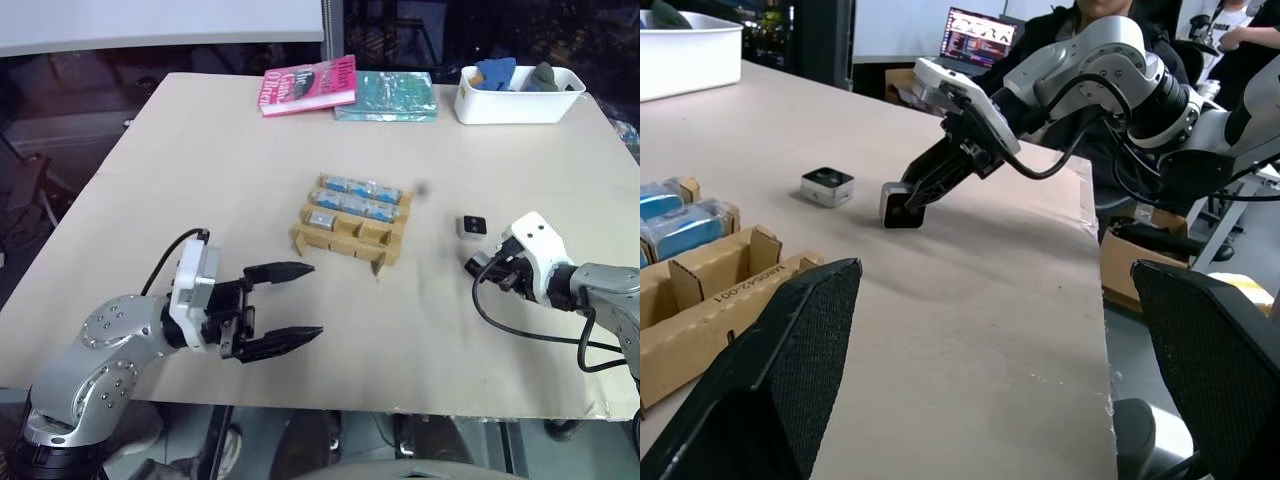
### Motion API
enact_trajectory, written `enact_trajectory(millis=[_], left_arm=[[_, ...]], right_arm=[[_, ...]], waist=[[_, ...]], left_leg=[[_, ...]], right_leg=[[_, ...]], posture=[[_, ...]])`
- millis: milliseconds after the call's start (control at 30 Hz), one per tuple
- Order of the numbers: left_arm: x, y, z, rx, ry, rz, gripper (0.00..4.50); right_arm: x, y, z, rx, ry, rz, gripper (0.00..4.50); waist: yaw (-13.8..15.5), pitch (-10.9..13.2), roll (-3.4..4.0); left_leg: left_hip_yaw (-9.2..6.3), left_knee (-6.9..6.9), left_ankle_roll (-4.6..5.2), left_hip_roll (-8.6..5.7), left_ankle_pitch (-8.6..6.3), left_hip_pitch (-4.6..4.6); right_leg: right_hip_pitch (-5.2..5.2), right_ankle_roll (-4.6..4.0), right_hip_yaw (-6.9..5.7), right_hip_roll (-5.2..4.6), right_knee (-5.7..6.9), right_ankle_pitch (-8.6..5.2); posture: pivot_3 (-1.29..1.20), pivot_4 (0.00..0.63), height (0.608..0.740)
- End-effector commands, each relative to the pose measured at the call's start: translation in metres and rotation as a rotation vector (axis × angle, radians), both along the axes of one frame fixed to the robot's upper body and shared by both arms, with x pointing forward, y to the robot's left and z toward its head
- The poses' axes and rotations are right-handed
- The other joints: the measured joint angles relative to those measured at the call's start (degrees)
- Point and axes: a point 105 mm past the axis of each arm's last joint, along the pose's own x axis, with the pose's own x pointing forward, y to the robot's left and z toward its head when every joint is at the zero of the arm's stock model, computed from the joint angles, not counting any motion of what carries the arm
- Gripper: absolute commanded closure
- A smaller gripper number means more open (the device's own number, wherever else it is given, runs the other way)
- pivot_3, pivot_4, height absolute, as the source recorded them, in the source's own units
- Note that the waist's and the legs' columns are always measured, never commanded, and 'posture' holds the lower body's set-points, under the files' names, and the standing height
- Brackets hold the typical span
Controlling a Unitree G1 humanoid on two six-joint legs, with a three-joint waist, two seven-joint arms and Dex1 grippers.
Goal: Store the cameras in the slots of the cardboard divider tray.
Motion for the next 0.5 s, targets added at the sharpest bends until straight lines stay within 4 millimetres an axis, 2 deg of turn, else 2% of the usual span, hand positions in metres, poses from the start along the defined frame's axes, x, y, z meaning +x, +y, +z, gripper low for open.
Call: enact_trajectory(millis=[33, 167, 267, 400, 500], left_arm=[[-0.003, 0.002, 0.007, 0.017, -0.055, 0.000, 0.00], [-0.001, 0.005, 0.007, 0.018, -0.055, 0.024, 0.00], [0.000, 0.013, 0.006, 0.023, -0.054, 0.071, 0.00], [-0.002, 0.031, 0.001, 0.032, -0.039, 0.153, 0.00], [-0.003, 0.044, 0.002, 0.027, -0.043, 0.235, 0.00]], right_arm=[[0.004, 0.007, 0.025, -0.012, -0.102, 0.051, 3.81], [0.005, 0.036, 0.052, 0.065, -0.188, 0.177, 3.81], [0.011, 0.077, 0.069, 0.119, -0.250, 0.342, 3.81], [0.029, 0.126, 0.083, 0.162, -0.318, 0.471, 3.81], [0.041, 0.154, 0.087, 0.181, -0.344, 0.532, 3.81]], waist=[[0.0, 0.0, 0.00], [-0.2, 0.0, 0.00], [-0.4, 0.0, -0.01], [-0.4, 0.0, -0.09], [-0.3, 0.0, -0.13]], left_leg=[[0.00, 0.00, 0.00, 0.00, 0.00, 0.00], [0.00, 0.00, 0.00, 0.02, 0.00, 0.02], [0.02, 0.00, 0.00, 0.04, 0.00, 0.05], [0.04, 0.00, 0.00, 0.07, 0.00, 0.08], [0.04, 0.01, 0.00, 0.04, 0.00, 0.03]], right_leg=[[0.00, 0.00, 0.00, 0.00, 0.00, 0.00], [0.00, 0.00, 0.03, 0.02, 0.02, 0.00], [-0.01, 0.00, 0.04, 0.04, 0.04, 0.00], [-0.01, -0.01, 0.06, 0.02, 0.06, 0.00], [-0.03, -0.01, 0.01, 0.02, 0.04, 0.00]], posture=[[0.00, 0.150, 0.740], [0.00, 0.150, 0.740], [0.00, 0.150, 0.740], [0.00, 0.150, 0.740], [0.00, 0.150, 0.740]])
